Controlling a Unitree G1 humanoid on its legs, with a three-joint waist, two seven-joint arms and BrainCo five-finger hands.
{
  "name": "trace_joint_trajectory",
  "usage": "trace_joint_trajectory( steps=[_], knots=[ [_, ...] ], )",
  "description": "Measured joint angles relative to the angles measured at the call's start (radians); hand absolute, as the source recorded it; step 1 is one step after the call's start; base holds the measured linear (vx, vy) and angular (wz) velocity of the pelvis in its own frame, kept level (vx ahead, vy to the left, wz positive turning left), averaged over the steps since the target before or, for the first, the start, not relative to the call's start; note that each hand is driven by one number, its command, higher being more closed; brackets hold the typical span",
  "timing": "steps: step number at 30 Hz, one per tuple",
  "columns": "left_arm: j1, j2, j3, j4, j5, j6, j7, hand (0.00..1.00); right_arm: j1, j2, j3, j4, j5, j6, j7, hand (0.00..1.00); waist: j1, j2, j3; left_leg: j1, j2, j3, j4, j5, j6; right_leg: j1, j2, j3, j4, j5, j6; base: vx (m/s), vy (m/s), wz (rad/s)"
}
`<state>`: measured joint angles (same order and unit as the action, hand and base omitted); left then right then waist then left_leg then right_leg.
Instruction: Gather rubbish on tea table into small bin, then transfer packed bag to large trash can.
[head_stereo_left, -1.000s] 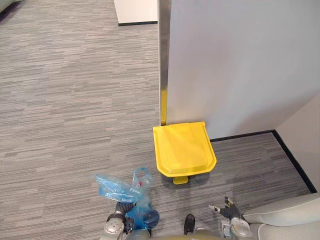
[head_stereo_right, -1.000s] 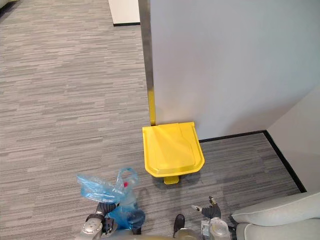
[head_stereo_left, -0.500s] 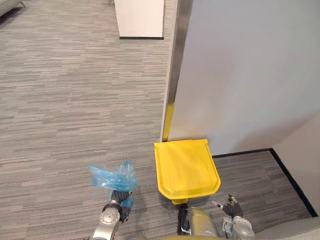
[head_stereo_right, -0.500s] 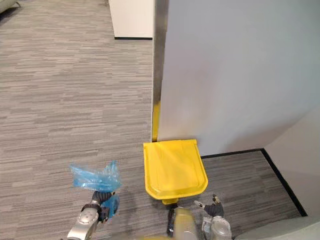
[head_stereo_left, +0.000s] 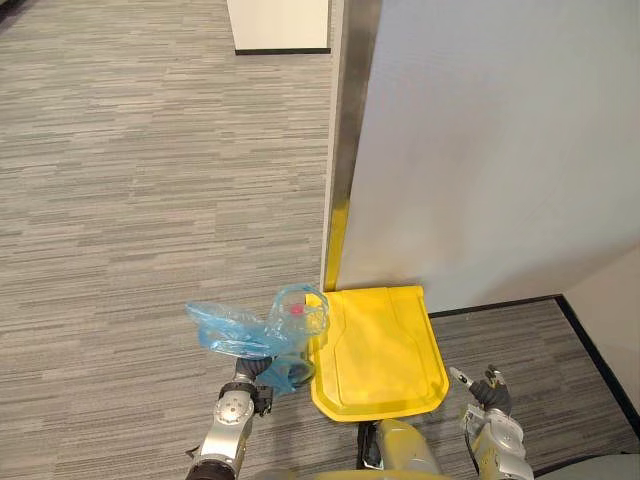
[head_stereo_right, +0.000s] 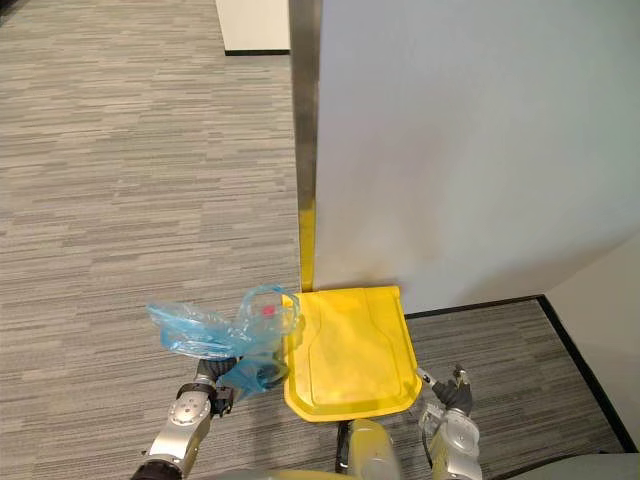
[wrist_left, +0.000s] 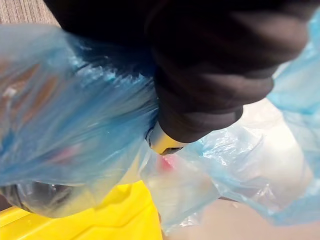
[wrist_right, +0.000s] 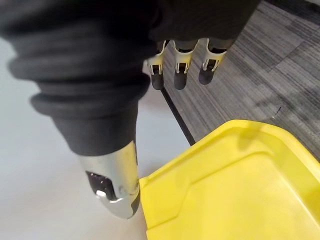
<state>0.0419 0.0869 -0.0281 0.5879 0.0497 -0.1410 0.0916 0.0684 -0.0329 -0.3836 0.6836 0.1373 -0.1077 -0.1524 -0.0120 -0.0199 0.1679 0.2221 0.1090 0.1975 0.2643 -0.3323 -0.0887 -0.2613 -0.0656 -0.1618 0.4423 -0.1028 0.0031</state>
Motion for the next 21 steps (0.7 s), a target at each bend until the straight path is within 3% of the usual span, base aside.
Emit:
trace_joint_trajectory(
  steps=[3,8,10,11,12,13,14,15,16,17,18,19,20,21],
  knots=[
    [0.016,-0.008,-0.001,0.000,0.000,0.000,0.002,1.00,0.016,0.008,0.003,0.022,-0.003,0.000,0.000,0.00,0.002,0.000,-0.005,-0.002,-0.005,0.003,-0.012,0.000,0.000,0.019,0.000,0.000,-0.058,0.055,0.006,-0.06,0.040,0.01],
    [0.038,-0.005,-0.001,0.000,0.000,0.001,0.003,1.00,0.034,0.009,0.043,0.022,-0.012,0.000,0.000,0.00,0.014,-0.013,-0.013,-0.008,-0.021,0.024,0.003,0.000,0.000,0.023,-0.016,0.005,-0.067,0.083,0.013,-0.10,0.026,0.00],
    [0.039,-0.005,0.001,0.000,0.000,0.003,0.003,1.00,0.049,0.015,0.070,0.018,-0.026,0.000,0.002,0.00,0.020,-0.026,-0.020,-0.057,-0.038,0.027,0.050,0.027,0.023,-0.026,-0.037,0.009,-0.033,0.151,-0.001,-0.18,0.009,-0.02],
    [0.041,-0.021,-0.002,-0.004,-0.001,0.001,0.003,1.00,0.058,0.021,0.079,0.010,-0.031,0.000,0.002,0.00,0.025,-0.022,-0.019,-0.071,-0.036,0.034,0.045,0.056,0.051,-0.039,-0.044,0.027,0.021,0.131,0.007,-0.16,-0.013,0.16],
    [0.040,-0.022,-0.003,-0.005,-0.001,0.001,0.003,1.00,0.066,0.024,0.082,0.009,-0.031,0.000,0.002,0.00,0.018,-0.026,-0.018,-0.074,-0.038,0.041,0.050,0.056,0.052,-0.054,-0.055,0.033,0.108,0.098,0.007,-0.10,-0.056,0.54],
    [0.044,-0.023,-0.003,-0.006,-0.001,0.001,0.002,1.00,0.091,0.032,0.088,0.011,-0.031,0.001,0.003,0.00,0.007,-0.032,-0.021,-0.081,-0.048,0.046,0.050,0.053,0.056,-0.072,-0.083,0.039,0.296,0.020,0.011,-0.06,-0.071,0.82],
    [0.057,-0.020,0.003,-0.011,-0.002,0.002,0.003,1.00,0.099,0.042,0.087,0.020,-0.031,0.002,0.004,0.00,-0.001,-0.056,-0.036,-0.091,-0.056,0.050,0.050,0.047,0.068,-0.070,-0.105,0.040,0.426,-0.031,0.004,-0.03,-0.111,0.81],
    [0.061,-0.018,0.004,-0.012,-0.005,0.003,0.003,1.00,0.097,0.044,0.088,0.026,-0.032,0.003,0.004,0.00,0.001,-0.075,-0.048,-0.097,-0.066,0.055,0.053,0.044,0.069,-0.064,-0.115,0.036,0.431,-0.053,0.003,-0.01,-0.107,0.44],
    [0.062,-0.018,0.012,-0.014,-0.010,0.004,0.002,1.00,0.097,0.042,0.087,0.031,-0.032,0.002,0.004,0.00,0.004,-0.090,-0.056,-0.108,-0.073,0.055,0.060,0.044,0.069,-0.065,-0.111,0.028,0.409,-0.056,0.008,-0.04,-0.069,-0.07],
    [0.068,-0.029,0.043,-0.013,-0.017,0.008,0.003,1.00,0.069,0.036,0.089,0.037,-0.033,-0.001,0.005,0.00,0.014,-0.075,-0.068,-0.145,-0.062,0.061,0.071,0.061,0.083,-0.045,-0.066,0.029,0.296,-0.054,0.007,-0.10,-0.092,-0.65],
    [0.079,-0.049,0.057,-0.021,-0.021,0.002,0.002,1.00,0.038,0.032,0.092,0.042,-0.035,-0.008,0.003,0.00,0.053,-0.042,-0.091,-0.185,-0.013,0.096,0.046,0.106,0.079,0.017,-0.018,0.060,0.159,-0.083,0.023,-0.08,-0.090,-0.74],
    [0.078,-0.054,0.060,-0.025,-0.022,-0.001,0.003,1.00,0.027,0.028,0.097,0.050,-0.035,-0.009,0.003,0.00,0.055,-0.045,-0.091,-0.196,-0.015,0.106,0.054,0.108,0.078,0.032,-0.027,0.054,0.182,-0.105,0.027,-0.07,-0.144,-0.78],
    [0.074,-0.049,0.059,-0.023,-0.023,0.000,0.004,1.00,0.019,0.021,0.112,0.064,-0.035,-0.008,0.002,0.00,0.056,-0.058,-0.092,-0.219,-0.024,0.122,0.082,0.108,0.077,0.081,-0.022,0.076,0.066,-0.137,0.032,-0.09,-0.129,-0.58],
    [0.073,-0.041,0.069,-0.019,-0.032,0.005,0.010,1.00,-0.012,0.010,0.130,0.091,-0.036,-0.008,0.002,0.00,0.060,-0.052,-0.091,-0.284,-0.017,0.131,0.173,0.108,0.082,0.122,-0.018,0.088,-0.057,-0.134,0.023,-0.18,-0.142,-0.55]
  ],
)
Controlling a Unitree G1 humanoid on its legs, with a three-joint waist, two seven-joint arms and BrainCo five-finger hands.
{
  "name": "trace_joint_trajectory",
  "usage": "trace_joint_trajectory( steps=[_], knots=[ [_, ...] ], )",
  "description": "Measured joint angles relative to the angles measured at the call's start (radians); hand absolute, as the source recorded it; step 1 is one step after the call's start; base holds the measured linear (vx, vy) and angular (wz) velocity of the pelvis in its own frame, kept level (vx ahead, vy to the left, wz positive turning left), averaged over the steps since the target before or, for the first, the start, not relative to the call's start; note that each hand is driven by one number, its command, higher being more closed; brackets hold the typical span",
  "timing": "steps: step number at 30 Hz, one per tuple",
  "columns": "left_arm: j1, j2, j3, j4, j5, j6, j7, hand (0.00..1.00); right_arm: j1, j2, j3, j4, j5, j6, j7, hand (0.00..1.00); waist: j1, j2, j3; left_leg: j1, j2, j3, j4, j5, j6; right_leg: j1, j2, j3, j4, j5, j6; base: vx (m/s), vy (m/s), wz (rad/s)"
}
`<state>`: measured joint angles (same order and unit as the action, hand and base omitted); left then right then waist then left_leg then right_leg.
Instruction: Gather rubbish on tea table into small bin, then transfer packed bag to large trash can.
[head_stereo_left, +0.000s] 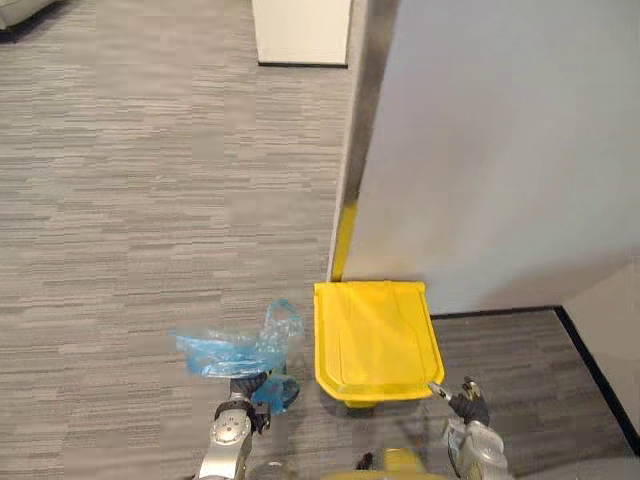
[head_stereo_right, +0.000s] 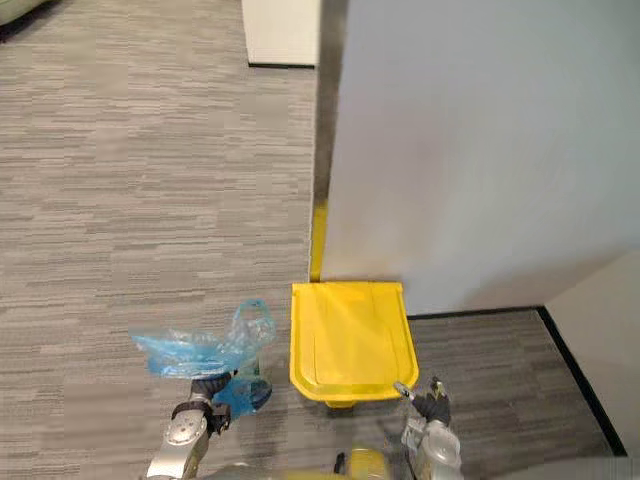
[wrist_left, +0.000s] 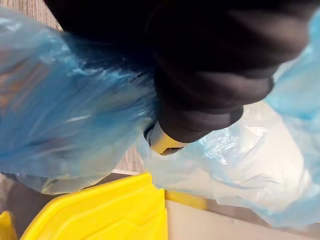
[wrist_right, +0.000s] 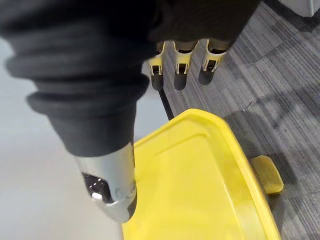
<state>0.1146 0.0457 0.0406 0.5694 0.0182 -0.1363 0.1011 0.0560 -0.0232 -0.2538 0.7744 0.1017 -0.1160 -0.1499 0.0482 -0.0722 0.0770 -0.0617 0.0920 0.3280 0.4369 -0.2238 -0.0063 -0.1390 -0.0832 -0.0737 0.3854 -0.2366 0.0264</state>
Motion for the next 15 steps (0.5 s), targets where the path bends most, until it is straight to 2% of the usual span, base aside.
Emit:
trace_joint_trajectory(
  steps=[1,2,3,4,6,7,9,10,11,12,13,15],
  knots=[
    [-0.011,-0.006,-0.015,0.030,-0.007,-0.001,0.001,1.00,-0.029,-0.019,0.005,0.027,0.000,-0.005,-0.002,0.00,-0.009,0.031,0.010,-0.072,0.011,-0.043,0.001,-0.016,-0.003,0.014,0.015,-0.007,-0.088,0.063,-0.011,-0.19,-0.089,-0.37],
    [-0.014,-0.009,-0.022,0.035,-0.007,-0.001,0.002,1.00,-0.030,-0.027,-0.001,0.035,0.000,-0.006,-0.003,0.00,-0.010,0.046,0.010,-0.077,0.009,-0.061,-0.049,0.012,-0.007,0.015,0.019,-0.005,-0.108,0.077,-0.010,-0.17,-0.033,-0.15],
    [-0.020,-0.011,-0.041,0.043,-0.008,-0.001,0.005,1.00,-0.027,-0.043,-0.009,0.050,0.001,-0.007,-0.003,0.00,-0.010,0.077,0.018,-0.077,0.013,-0.080,-0.108,0.062,-0.013,0.015,0.036,-0.007,-0.131,0.095,-0.004,-0.11,0.000,-0.02],
    [-0.026,-0.008,-0.044,0.054,-0.009,-0.001,0.009,1.00,-0.025,-0.048,-0.008,0.073,0.001,-0.006,-0.004,0.00,-0.012,0.083,0.021,-0.073,0.011,-0.087,-0.140,0.078,-0.021,0.013,0.036,-0.010,-0.147,0.109,-0.003,-0.18,-0.004,0.12],
    [-0.028,0.008,-0.050,0.071,-0.012,-0.002,0.011,1.00,-0.010,-0.044,-0.007,0.087,0.002,-0.003,-0.005,0.00,-0.014,0.082,0.025,-0.101,0.009,-0.104,-0.158,0.111,-0.061,0.003,0.031,-0.034,-0.188,0.147,-0.010,-0.20,-0.016,0.26],
    [-0.021,0.012,-0.051,0.071,-0.012,-0.001,0.010,1.00,-0.010,-0.043,-0.012,0.089,0.002,-0.004,-0.006,0.00,-0.031,0.072,0.036,-0.109,0.008,-0.105,-0.142,0.111,-0.064,0.008,0.019,-0.048,-0.212,0.171,-0.015,-0.14,-0.010,0.22],
    [0.000,0.007,-0.051,0.072,-0.012,-0.001,0.008,1.00,-0.007,-0.042,-0.014,0.093,0.002,-0.004,-0.008,0.00,-0.036,0.068,0.044,-0.086,0.023,-0.102,-0.090,0.084,-0.033,0.012,0.010,-0.053,-0.206,0.176,-0.011,-0.15,0.037,0.14],
    [0.008,0.003,-0.053,0.072,-0.012,-0.001,0.007,1.00,0.000,-0.048,-0.014,0.093,0.002,-0.005,-0.010,0.00,-0.034,0.073,0.047,-0.041,0.029,-0.111,-0.128,0.068,-0.053,0.011,0.012,-0.048,-0.207,0.176,-0.005,-0.20,0.104,0.01],
    [0.008,0.003,-0.054,0.072,-0.012,-0.001,0.007,1.00,0.000,-0.056,-0.014,0.094,0.002,-0.005,-0.009,0.00,-0.034,0.090,0.045,-0.024,0.027,-0.120,-0.161,0.052,-0.059,0.011,0.018,-0.045,-0.209,0.175,0.004,-0.15,0.105,-0.12],
    [0.009,0.011,-0.050,0.075,-0.012,-0.001,0.008,1.00,-0.003,-0.059,-0.014,0.106,0.002,-0.004,-0.009,0.00,-0.033,0.089,0.047,-0.013,0.017,-0.124,-0.194,0.039,-0.046,0.011,0.017,-0.035,-0.221,0.188,0.018,-0.17,0.128,-0.19],
    [0.018,0.014,-0.049,0.080,-0.014,-0.001,0.008,1.00,0.000,-0.052,-0.012,0.105,0.002,-0.004,-0.006,0.00,-0.033,0.095,0.047,-0.015,0.007,-0.115,-0.221,0.041,-0.048,0.029,0.013,-0.034,-0.260,0.221,0.027,-0.13,0.107,-0.20],
    [0.024,0.023,-0.048,0.111,-0.022,0.000,0.010,1.00,0.007,-0.048,-0.013,0.105,0.001,-0.004,-0.004,0.00,-0.035,0.086,0.043,0.007,-0.020,-0.106,-0.262,0.044,-0.053,0.036,-0.002,-0.025,-0.298,0.249,0.036,-0.08,0.096,-0.11]
  ],
)
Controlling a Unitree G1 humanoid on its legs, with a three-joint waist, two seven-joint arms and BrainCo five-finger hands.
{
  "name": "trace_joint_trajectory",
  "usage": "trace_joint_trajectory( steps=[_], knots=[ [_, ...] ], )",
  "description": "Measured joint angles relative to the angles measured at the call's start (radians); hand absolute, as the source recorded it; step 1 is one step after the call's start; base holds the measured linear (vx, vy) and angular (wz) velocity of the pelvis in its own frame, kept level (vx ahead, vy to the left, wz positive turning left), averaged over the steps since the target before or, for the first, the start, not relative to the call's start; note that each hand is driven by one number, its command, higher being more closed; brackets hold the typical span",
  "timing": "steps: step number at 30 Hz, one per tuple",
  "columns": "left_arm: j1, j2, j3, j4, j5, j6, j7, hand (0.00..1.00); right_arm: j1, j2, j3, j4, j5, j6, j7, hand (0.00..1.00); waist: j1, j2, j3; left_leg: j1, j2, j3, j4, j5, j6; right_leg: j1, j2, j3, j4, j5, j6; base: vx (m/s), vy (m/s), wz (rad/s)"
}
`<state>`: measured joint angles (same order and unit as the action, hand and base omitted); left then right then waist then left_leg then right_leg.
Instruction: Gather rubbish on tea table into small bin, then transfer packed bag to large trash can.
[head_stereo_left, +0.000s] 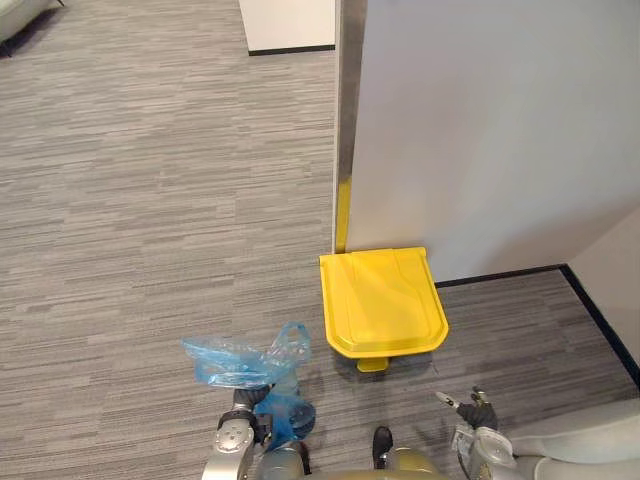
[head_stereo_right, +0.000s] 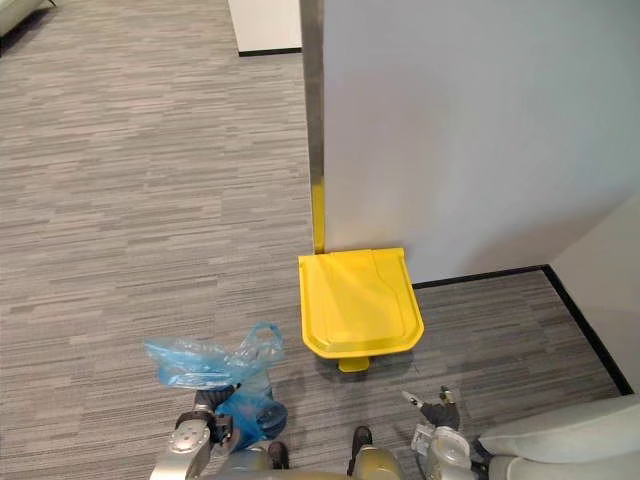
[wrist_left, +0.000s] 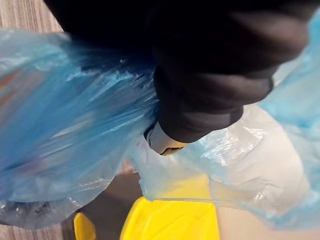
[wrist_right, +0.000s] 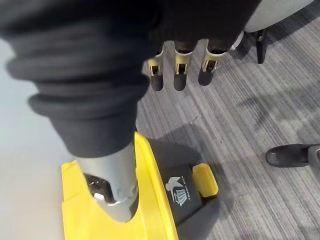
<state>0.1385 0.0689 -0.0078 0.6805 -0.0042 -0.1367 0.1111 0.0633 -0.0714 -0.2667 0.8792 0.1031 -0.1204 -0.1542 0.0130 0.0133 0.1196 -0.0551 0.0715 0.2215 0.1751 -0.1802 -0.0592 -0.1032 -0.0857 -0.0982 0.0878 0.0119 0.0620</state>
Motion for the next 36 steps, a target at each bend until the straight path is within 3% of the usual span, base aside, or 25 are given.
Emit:
trace_joint_trajectory(
  steps=[2,6,8,14,20,22,23,24,26,28,31,33,34,36],
  knots=[
    [0.004,0.004,-0.002,0.021,-0.004,0.001,0.000,1.00,0.010,-0.012,-0.001,0.001,-0.001,0.000,0.000,0.00,0.000,-0.003,-0.005,0.028,-0.024,0.002,-0.042,0.001,-0.001,0.021,-0.005,0.028,-0.047,0.021,0.009,0.00,0.110,-0.14],
    [0.003,0.005,-0.008,0.048,-0.003,0.001,0.000,1.00,0.009,-0.016,0.000,0.008,-0.003,0.000,0.000,0.00,-0.001,0.022,-0.008,0.054,-0.030,0.000,-0.069,0.019,-0.010,0.037,0.005,0.055,-0.083,0.045,0.007,0.08,0.030,-0.25],
    [0.000,0.012,-0.008,0.062,-0.003,0.001,0.001,1.00,0.005,-0.015,0.002,0.015,-0.005,0.000,0.001,0.00,-0.002,0.030,-0.010,0.072,-0.023,0.002,-0.072,0.045,0.014,0.049,0.014,0.071,-0.095,0.052,0.009,0.15,0.004,-0.30],
    [-0.029,0.031,-0.007,0.081,-0.003,0.001,0.003,1.00,-0.020,-0.029,0.010,0.042,-0.006,0.000,0.001,0.00,-0.025,0.009,-0.008,0.104,-0.023,-0.019,-0.069,0.048,0.019,0.076,0.033,0.082,-0.110,0.052,0.009,0.11,-0.011,-0.15],
    [-0.043,0.033,-0.007,0.085,-0.003,-0.005,0.003,1.00,-0.049,-0.030,0.013,0.045,-0.016,0.000,0.001,0.00,-0.019,0.006,-0.003,0.100,-0.022,-0.011,-0.007,0.023,0.038,0.064,0.037,0.135,-0.083,0.052,0.009,-0.01,0.005,-0.25],
    [-0.048,0.032,-0.006,0.084,-0.003,-0.006,0.003,1.00,-0.062,-0.033,0.013,0.042,-0.016,0.000,0.001,0.00,-0.016,0.008,0.010,0.089,-0.012,-0.008,0.032,-0.016,0.041,0.036,0.048,0.155,-0.035,0.031,0.009,-0.09,0.008,-0.44],
    [-0.055,0.029,-0.001,0.080,-0.003,-0.006,0.003,1.00,-0.071,-0.033,0.013,0.038,-0.016,0.000,0.001,0.00,-0.006,0.011,0.025,0.081,0.002,0.000,0.068,-0.065,0.049,-0.011,0.057,0.171,0.051,-0.006,0.011,-0.15,0.018,-0.52],
    [-0.064,0.030,0.003,0.076,-0.003,-0.005,0.003,1.00,-0.076,-0.028,0.014,0.035,-0.016,0.000,0.001,0.00,0.001,-0.003,0.039,0.073,0.007,0.014,0.105,-0.085,0.053,-0.049,0.056,0.187,0.140,-0.045,0.015,-0.21,-0.004,-0.49],
    [-0.061,0.028,0.007,0.067,-0.003,-0.005,0.003,1.00,-0.060,-0.011,0.011,-0.004,-0.016,0.006,0.000,0.00,0.001,-0.024,0.074,0.071,0.009,0.023,0.197,-0.161,0.081,-0.138,0.030,0.138,0.364,-0.111,0.028,-0.19,-0.021,-0.29],
    [-0.069,0.030,0.010,0.066,-0.004,-0.001,0.005,1.00,-0.052,0.002,0.011,-0.019,-0.015,0.014,-0.002,0.00,-0.002,-0.027,0.095,0.076,0.019,0.027,0.260,-0.195,0.091,-0.223,0.013,0.063,0.498,-0.154,0.017,-0.06,-0.022,-0.18],
    [-0.092,0.036,0.000,0.062,-0.004,0.000,0.007,1.00,-0.048,0.009,0.010,-0.048,-0.014,0.014,-0.011,0.00,0.000,-0.035,0.114,0.086,0.041,0.025,0.341,-0.253,0.077,-0.303,-0.004,0.007,0.428,-0.149,0.017,0.07,-0.110,0.04],
    [-0.115,0.033,-0.001,0.050,-0.003,0.000,0.008,1.00,-0.040,0.009,0.004,-0.055,-0.014,0.015,-0.021,0.00,-0.001,-0.031,0.132,0.088,0.061,0.000,0.419,-0.313,0.054,-0.304,-0.020,-0.039,0.285,-0.141,0.033,0.15,-0.164,0.40],
    [-0.128,0.026,-0.002,0.034,-0.003,-0.001,0.019,1.00,-0.025,0.005,-0.001,-0.073,-0.014,0.015,-0.020,0.00,-0.003,-0.032,0.140,0.091,0.072,-0.036,0.471,-0.357,0.027,-0.294,-0.021,-0.046,0.291,-0.080,0.024,0.16,-0.147,0.47],
    [-0.139,0.014,-0.003,0.022,-0.003,-0.004,0.024,1.00,-0.013,-0.001,-0.037,-0.082,-0.012,0.015,-0.020,0.00,0.000,0.009,0.157,0.105,0.097,-0.061,0.482,-0.382,0.010,-0.289,0.002,-0.067,0.331,-0.061,0.023,0.33,-0.181,0.33]
  ],
)
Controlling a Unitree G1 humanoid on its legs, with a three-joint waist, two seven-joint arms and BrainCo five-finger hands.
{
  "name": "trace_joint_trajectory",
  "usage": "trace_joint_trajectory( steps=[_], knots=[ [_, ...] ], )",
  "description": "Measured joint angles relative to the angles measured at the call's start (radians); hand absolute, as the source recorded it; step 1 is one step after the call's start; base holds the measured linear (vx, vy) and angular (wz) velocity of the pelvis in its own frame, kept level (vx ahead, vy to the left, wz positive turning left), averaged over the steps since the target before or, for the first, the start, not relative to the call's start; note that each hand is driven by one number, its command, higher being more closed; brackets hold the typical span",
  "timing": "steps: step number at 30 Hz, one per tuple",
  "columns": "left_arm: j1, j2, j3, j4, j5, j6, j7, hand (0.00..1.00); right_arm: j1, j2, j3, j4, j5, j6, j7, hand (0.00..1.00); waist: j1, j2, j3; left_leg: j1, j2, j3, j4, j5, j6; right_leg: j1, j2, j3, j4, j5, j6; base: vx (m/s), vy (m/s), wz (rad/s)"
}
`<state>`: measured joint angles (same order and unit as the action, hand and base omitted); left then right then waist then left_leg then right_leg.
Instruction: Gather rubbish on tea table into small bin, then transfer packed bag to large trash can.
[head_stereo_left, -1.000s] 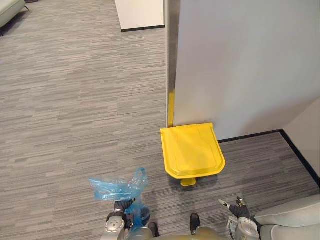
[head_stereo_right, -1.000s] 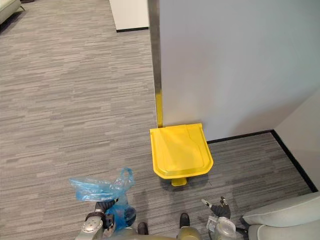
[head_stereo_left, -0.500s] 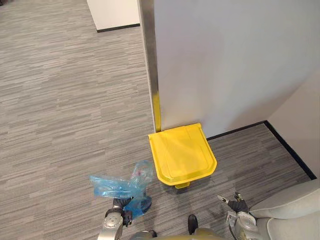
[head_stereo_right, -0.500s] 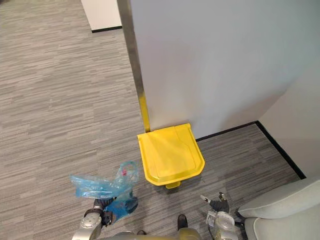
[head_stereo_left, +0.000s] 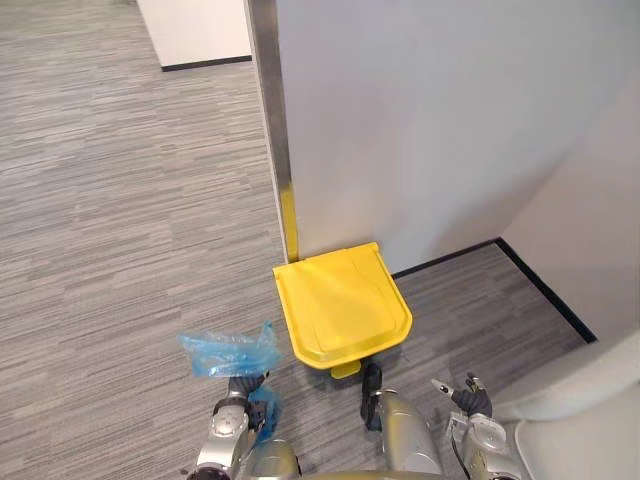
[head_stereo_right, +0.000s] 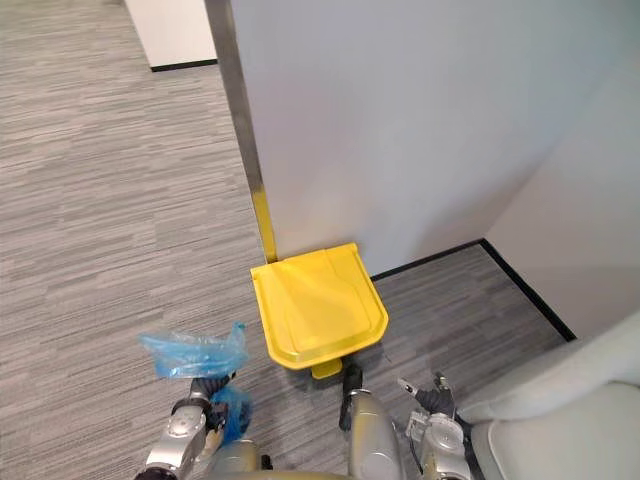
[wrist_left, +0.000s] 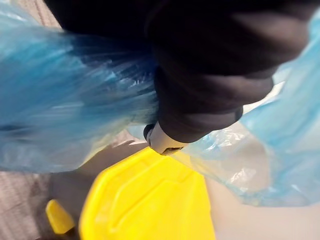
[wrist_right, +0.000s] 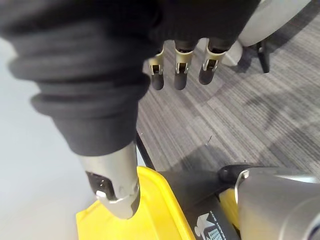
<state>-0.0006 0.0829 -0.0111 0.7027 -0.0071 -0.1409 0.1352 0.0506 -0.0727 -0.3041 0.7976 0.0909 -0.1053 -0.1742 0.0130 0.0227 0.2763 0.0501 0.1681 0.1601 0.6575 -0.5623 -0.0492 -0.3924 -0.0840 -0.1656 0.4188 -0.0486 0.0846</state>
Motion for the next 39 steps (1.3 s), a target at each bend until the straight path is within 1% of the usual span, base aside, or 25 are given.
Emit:
trace_joint_trajectory(
  steps=[1,3,4,7,9,10,11,14,19,23,25,26,27,28,29,30,31,32,33,34,35,36,37,38,39],
  knots=[
    [-0.005,0.002,0.003,-0.001,0.000,-0.001,0.000,1.00,0.000,0.003,-0.018,-0.005,0.014,0.001,0.000,0.00,0.001,0.006,0.001,0.013,0.004,-0.008,-0.030,0.000,0.000,-0.009,0.006,0.002,0.025,0.000,0.000,0.29,-0.143,0.20],
    [-0.004,0.002,0.003,-0.001,0.001,-0.001,0.000,1.00,0.024,0.013,-0.047,-0.040,0.027,0.002,0.001,0.00,0.002,0.004,0.002,0.047,0.003,-0.016,-0.076,0.002,-0.002,-0.011,0.018,0.018,0.062,0.000,-0.001,0.22,-0.129,0.14],
    [-0.002,0.000,0.003,-0.001,0.001,-0.001,-0.002,1.00,0.044,0.014,-0.066,-0.064,0.035,0.001,0.002,0.00,0.002,0.001,0.002,0.078,0.004,-0.021,-0.102,0.002,-0.002,-0.013,0.023,0.028,0.105,-0.005,-0.009,0.29,-0.171,0.12],
    [-0.003,-0.004,0.003,-0.001,0.002,-0.001,-0.004,1.00,0.059,0.018,-0.120,-0.078,0.066,-0.001,0.003,0.00,-0.001,-0.006,0.001,0.123,0.007,-0.039,-0.144,0.002,-0.003,-0.024,0.031,0.030,0.182,-0.036,-0.058,0.20,-0.116,0.10],
    [-0.009,-0.011,0.008,-0.001,0.002,-0.002,-0.005,1.00,0.055,0.026,-0.125,-0.076,0.074,-0.001,0.002,0.00,-0.001,-0.005,-0.002,0.123,0.008,-0.048,-0.168,0.008,-0.013,-0.041,0.037,0.025,0.193,-0.044,-0.071,0.18,-0.075,-0.04],
    [-0.014,-0.019,0.018,-0.001,0.002,-0.002,-0.006,1.00,0.053,0.027,-0.120,-0.076,0.076,0.000,0.002,0.00,0.000,-0.007,-0.003,0.122,0.008,-0.048,-0.177,0.025,-0.044,-0.050,0.038,0.027,0.201,-0.047,-0.077,0.20,-0.027,-0.08],
    [-0.017,-0.027,0.019,-0.001,0.002,-0.001,-0.006,1.00,0.051,0.036,-0.117,-0.075,0.077,0.000,0.003,0.00,-0.001,-0.008,-0.010,0.126,0.008,-0.048,-0.179,0.040,-0.062,-0.050,0.037,0.029,0.207,-0.046,-0.092,0.18,0.001,-0.08],
    [-0.018,-0.028,0.022,-0.002,0.002,-0.001,-0.006,1.00,0.053,0.054,-0.086,-0.065,0.077,0.000,0.004,0.00,-0.001,-0.017,-0.043,0.133,0.007,-0.048,-0.197,0.076,-0.081,-0.025,0.035,0.020,0.173,-0.036,-0.100,0.16,0.033,0.04],
    [-0.008,-0.027,0.014,-0.006,0.002,-0.001,-0.005,1.00,0.051,0.066,-0.034,-0.040,0.064,-0.001,0.005,0.00,0.001,-0.036,-0.081,0.141,0.006,-0.050,-0.202,0.123,-0.090,0.049,0.025,0.003,0.077,0.006,-0.083,0.08,0.052,0.15],
    [0.014,-0.028,0.013,-0.015,0.002,-0.001,-0.003,1.00,0.045,0.067,-0.029,-0.035,0.054,0.000,0.005,0.00,0.002,-0.048,-0.089,0.141,-0.016,-0.047,-0.201,0.129,-0.084,0.075,0.009,0.005,0.032,0.042,-0.069,-0.01,0.074,0.07],
    [0.029,-0.024,0.013,-0.024,0.001,-0.001,-0.003,1.00,0.045,0.064,-0.011,-0.035,0.032,0.001,0.005,0.00,0.006,-0.066,-0.100,0.141,-0.046,-0.043,-0.203,0.143,-0.075,0.079,-0.016,0.009,0.024,0.057,-0.058,-0.07,0.047,0.06],
    [0.031,-0.023,0.012,-0.024,0.001,-0.001,-0.003,1.00,0.050,0.063,-0.001,-0.035,0.021,0.001,0.005,0.00,0.004,-0.069,-0.102,0.141,-0.050,-0.041,-0.201,0.144,-0.073,0.081,-0.024,0.006,0.025,0.065,-0.061,-0.07,0.028,0.11],
    [0.031,-0.022,0.012,-0.025,0.001,-0.001,-0.002,1.00,0.058,0.065,0.009,-0.035,0.013,0.001,0.006,0.00,0.005,-0.070,-0.103,0.141,-0.052,-0.041,-0.198,0.145,-0.071,0.081,-0.028,-0.001,0.027,0.087,-0.075,-0.14,0.076,0.05],
    [0.032,-0.017,0.015,-0.024,0.001,0.000,-0.002,1.00,0.057,0.073,0.010,-0.035,0.004,0.004,0.008,0.00,0.008,-0.080,-0.106,0.138,-0.066,-0.042,-0.201,0.164,-0.038,0.082,-0.041,0.002,0.002,0.143,-0.091,-0.18,0.039,-0.09],
    [0.038,-0.023,0.019,-0.026,0.000,-0.001,-0.002,1.00,0.049,0.079,0.011,-0.039,-0.005,0.004,0.010,0.00,0.026,-0.083,-0.116,0.130,-0.065,-0.030,-0.232,0.206,-0.007,0.086,-0.038,0.009,-0.037,0.169,-0.079,-0.18,0.027,-0.07],
    [0.037,-0.025,0.018,-0.027,0.000,-0.002,-0.002,1.00,0.051,0.076,0.009,-0.041,-0.007,0.003,0.012,0.00,0.022,-0.075,-0.110,0.131,-0.066,-0.020,-0.242,0.210,0.000,0.066,-0.050,0.007,0.071,0.113,-0.080,-0.13,-0.054,0.43],
    [0.036,-0.024,0.017,-0.027,0.000,-0.002,-0.002,1.00,0.069,0.075,0.009,-0.036,-0.013,0.005,0.014,0.00,0.009,-0.092,-0.115,0.133,-0.070,-0.025,-0.262,0.209,0.000,0.056,-0.073,0.012,0.315,-0.026,-0.069,-0.08,-0.043,0.81],
    [0.047,-0.021,0.024,-0.030,-0.001,-0.002,-0.001,1.00,0.079,0.078,0.011,-0.035,-0.014,0.006,0.019,0.00,0.006,-0.113,-0.128,0.131,-0.082,-0.026,-0.272,0.209,0.001,0.058,-0.081,0.029,0.443,-0.089,-0.072,-0.07,-0.072,0.90],
    [0.061,-0.019,0.036,-0.030,-0.001,0.002,-0.002,1.00,0.074,0.076,0.016,-0.035,-0.016,0.005,0.023,0.00,0.007,-0.132,-0.140,0.117,-0.100,-0.027,-0.265,0.208,0.001,0.056,-0.094,0.039,0.466,-0.112,-0.075,-0.04,-0.058,0.42],
    [0.065,-0.019,0.053,-0.029,-0.002,0.007,-0.002,1.00,0.073,0.072,0.017,-0.035,-0.018,0.003,0.024,0.00,0.007,-0.142,-0.150,0.108,-0.110,-0.030,-0.253,0.209,0.002,0.056,-0.085,0.034,0.441,-0.107,-0.069,-0.10,-0.037,-0.20],
    [0.088,-0.040,0.085,-0.026,-0.003,0.011,-0.002,1.00,0.051,0.061,0.034,-0.036,-0.023,-0.003,0.024,0.00,0.042,-0.085,-0.180,0.043,-0.078,-0.021,-0.268,0.242,0.032,0.103,-0.019,0.056,0.259,-0.109,-0.050,-0.13,-0.043,-0.58],
    [0.092,-0.059,0.093,-0.042,-0.006,0.003,-0.003,1.00,0.026,0.059,0.037,-0.030,-0.023,-0.007,0.024,0.00,0.059,-0.085,-0.185,0.024,-0.067,-0.006,-0.283,0.261,0.017,0.113,-0.027,0.068,0.339,-0.169,-0.015,-0.14,-0.083,-0.43],
    [0.091,-0.059,0.091,-0.044,-0.010,0.001,-0.001,1.00,0.022,0.058,0.038,-0.018,-0.023,-0.005,0.024,0.00,0.057,-0.094,-0.184,0.007,-0.084,-0.008,-0.272,0.263,0.015,0.170,-0.030,0.076,0.321,-0.224,0.006,-0.06,-0.112,-0.10],
    [0.088,-0.054,0.091,-0.045,-0.013,0.002,-0.001,1.00,0.017,0.057,0.040,-0.011,-0.023,-0.004,0.023,0.00,0.059,-0.101,-0.182,-0.010,-0.092,-0.007,-0.263,0.263,0.014,0.203,-0.024,0.098,0.238,-0.261,0.002,-0.07,-0.112,-0.03],
    [0.088,-0.051,0.091,-0.039,-0.022,0.004,0.000,1.00,-0.015,0.040,0.057,0.017,-0.023,-0.004,0.023,0.00,0.069,-0.081,-0.176,-0.065,-0.087,-0.007,-0.229,0.266,0.010,0.226,-0.007,0.110,0.104,-0.273,-0.029,-0.12,-0.051,-0.21]
  ],
)
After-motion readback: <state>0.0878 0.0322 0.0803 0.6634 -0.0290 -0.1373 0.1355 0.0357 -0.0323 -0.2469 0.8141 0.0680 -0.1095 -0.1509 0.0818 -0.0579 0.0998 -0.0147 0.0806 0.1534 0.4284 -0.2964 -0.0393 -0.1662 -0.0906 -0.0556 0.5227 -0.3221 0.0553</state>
